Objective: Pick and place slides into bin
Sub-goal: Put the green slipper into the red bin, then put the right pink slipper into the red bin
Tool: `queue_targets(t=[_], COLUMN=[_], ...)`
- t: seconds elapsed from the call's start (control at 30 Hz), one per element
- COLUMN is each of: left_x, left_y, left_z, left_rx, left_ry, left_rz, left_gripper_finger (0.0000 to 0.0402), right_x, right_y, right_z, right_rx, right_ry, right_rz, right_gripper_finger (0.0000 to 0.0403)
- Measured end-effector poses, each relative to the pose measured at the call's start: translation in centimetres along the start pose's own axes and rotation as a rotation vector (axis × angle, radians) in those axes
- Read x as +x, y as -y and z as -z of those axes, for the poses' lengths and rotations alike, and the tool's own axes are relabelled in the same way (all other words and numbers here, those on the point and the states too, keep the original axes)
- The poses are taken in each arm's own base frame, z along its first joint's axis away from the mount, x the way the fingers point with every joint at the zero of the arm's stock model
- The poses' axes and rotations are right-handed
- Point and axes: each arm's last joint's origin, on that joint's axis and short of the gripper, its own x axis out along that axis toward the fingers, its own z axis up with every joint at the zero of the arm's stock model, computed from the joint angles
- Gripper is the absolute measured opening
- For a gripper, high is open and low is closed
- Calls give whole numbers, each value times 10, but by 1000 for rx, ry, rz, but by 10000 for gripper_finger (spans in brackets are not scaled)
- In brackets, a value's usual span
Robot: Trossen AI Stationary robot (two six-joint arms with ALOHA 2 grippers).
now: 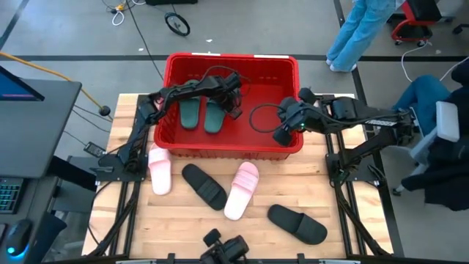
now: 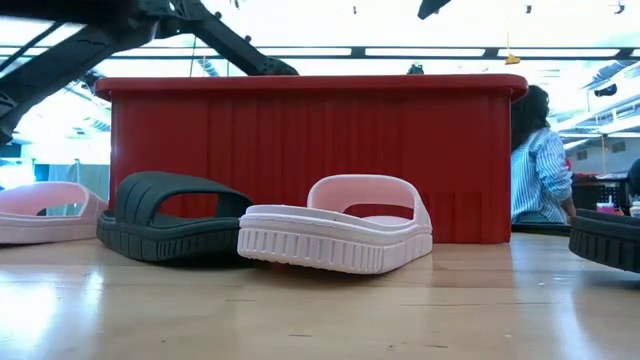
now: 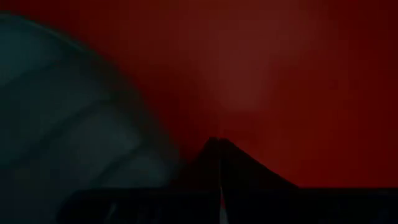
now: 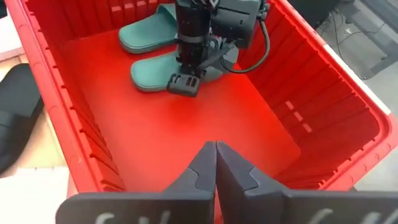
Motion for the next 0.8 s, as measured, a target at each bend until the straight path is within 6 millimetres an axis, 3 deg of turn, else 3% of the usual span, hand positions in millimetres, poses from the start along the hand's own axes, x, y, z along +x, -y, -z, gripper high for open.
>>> queue_targets(t=[0.17,0.4,0.63,0.8], left_x=[-2,-8,-18,-49], left_y=[-26,-52,-41,-24], left_z=[4,2,-6,-27], left_rx=[-41,-134,-135,-105], left_ry=[-57,-50,-19,70], left_rz=[-109,-75,-27,2], left_gripper_finger=[2,3,9,7], right_x=[0,0,0,0], right_y=[0,0,0,-1], right_z=[0,0,0,0], right_rx=[8,10,10,24], right_ry=[-1,-1,-1,-1], right_rz=[-1,0,0,-3], right_gripper_finger=[5,8,6,8])
